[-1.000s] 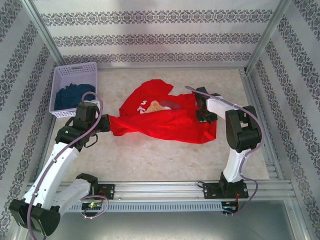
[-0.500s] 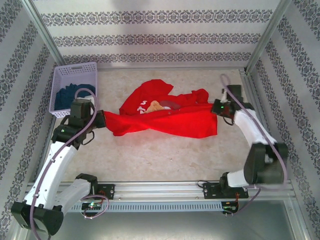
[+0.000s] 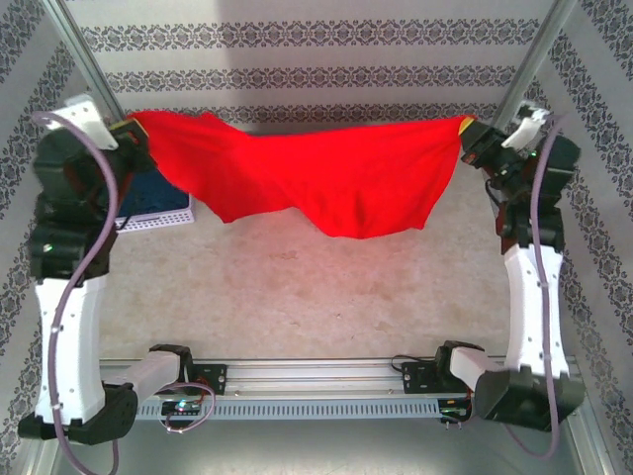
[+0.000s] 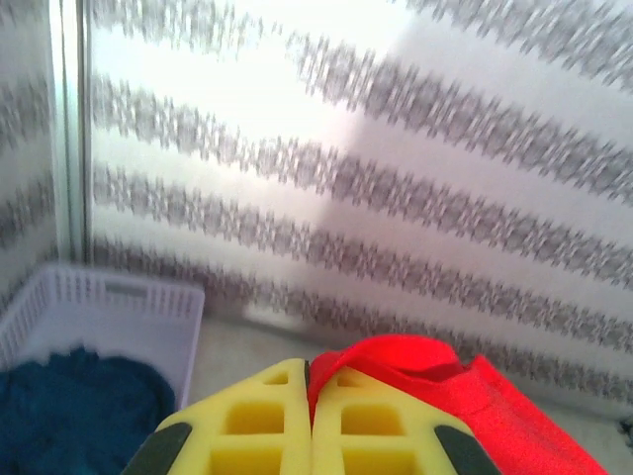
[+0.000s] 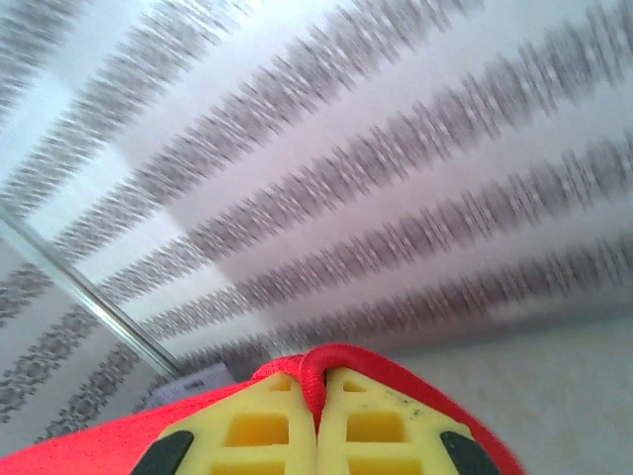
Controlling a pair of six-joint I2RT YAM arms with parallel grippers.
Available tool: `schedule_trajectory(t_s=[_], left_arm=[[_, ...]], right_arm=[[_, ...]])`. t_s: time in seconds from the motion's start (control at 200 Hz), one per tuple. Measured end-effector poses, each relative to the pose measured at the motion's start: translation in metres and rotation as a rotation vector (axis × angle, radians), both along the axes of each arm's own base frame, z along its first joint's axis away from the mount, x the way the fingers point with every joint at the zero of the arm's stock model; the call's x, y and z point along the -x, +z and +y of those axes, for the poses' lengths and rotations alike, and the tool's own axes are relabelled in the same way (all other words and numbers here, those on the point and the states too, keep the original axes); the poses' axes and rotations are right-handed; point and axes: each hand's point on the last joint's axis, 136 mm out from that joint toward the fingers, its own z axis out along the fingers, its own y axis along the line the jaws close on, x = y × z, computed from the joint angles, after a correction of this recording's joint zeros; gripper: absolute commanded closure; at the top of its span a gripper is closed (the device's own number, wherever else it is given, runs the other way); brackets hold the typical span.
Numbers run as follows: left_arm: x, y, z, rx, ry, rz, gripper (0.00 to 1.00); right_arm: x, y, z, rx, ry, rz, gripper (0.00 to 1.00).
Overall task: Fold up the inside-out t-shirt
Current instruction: Turn over the T-shirt at the center of the table.
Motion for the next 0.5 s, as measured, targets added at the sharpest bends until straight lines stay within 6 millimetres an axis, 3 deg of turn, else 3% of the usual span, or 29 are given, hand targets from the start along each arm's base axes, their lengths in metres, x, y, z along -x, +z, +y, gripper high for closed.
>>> schedule_trajectory(t_s=[0.07,0.17,0.345,0.5], left_arm=[[0.014,0.036,0.005,-0.04,0.025,-0.084,1.0],[0.029,0.065,0.012,-0.09,0.063,-0.143,1.0],[0.045,0.085,0.015,-0.143,0.086,-0.169,1.0],[0.059,0.088,0.016,-0.18,0.088,-0.17,1.0]], right_arm=[[0.026,0.039,0.006,0.044,0.002,-0.113,1.0],[0.053,0.069,0.013,0.081,0.001,-0.208,1.0],[0.069,0.077,0.015,0.097,-0.008,-0.212,1.0],[0.088,0.087,0.014,0.113,-0.05,-0.194,1.0]])
